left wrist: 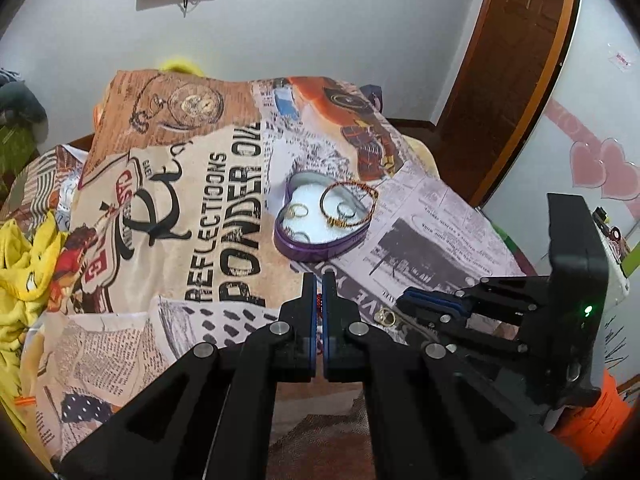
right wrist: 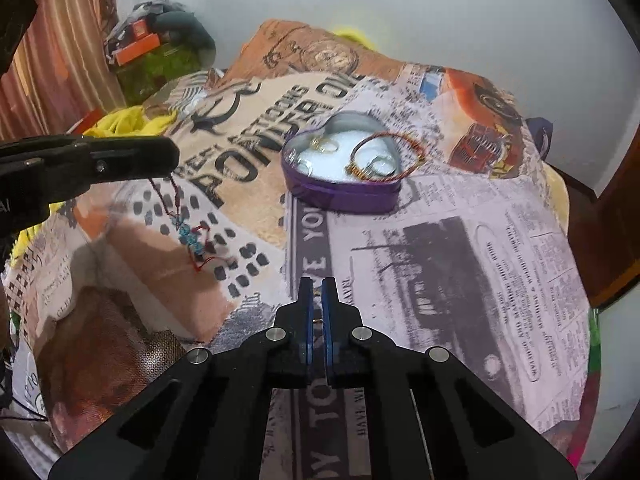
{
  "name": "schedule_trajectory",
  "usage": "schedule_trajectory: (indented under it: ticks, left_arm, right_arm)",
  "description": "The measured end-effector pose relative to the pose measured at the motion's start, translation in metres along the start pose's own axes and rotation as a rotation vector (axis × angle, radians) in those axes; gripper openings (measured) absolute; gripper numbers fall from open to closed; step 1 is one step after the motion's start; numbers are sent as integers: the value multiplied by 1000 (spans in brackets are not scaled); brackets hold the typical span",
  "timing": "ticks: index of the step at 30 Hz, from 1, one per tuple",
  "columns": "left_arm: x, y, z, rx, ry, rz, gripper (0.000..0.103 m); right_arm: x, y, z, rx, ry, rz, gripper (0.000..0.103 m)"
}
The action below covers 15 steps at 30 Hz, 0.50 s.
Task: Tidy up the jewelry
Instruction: 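Carry both held rings over the heart tin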
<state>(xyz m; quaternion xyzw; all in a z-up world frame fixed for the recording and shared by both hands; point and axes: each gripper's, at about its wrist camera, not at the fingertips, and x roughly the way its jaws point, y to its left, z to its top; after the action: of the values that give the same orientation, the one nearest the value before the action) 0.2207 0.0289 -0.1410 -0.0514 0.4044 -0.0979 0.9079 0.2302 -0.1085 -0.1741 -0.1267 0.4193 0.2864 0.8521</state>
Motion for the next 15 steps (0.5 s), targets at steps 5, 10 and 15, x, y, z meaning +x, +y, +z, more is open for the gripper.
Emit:
schedule_trajectory:
  ticks: [5, 10, 15]
  left_arm:
    - [-8, -1, 12, 4, -37, 1, 0]
    - [-10, 1, 17, -6, -54, -4, 0]
    - [-7, 1, 14, -5, -44, -9, 0]
  right_arm:
    - [-17, -10, 7, 27, -47, -10, 4]
    - [-18, -12, 8, 38, -30, 46, 6]
    - [11, -3, -1, 15, 58, 34, 24]
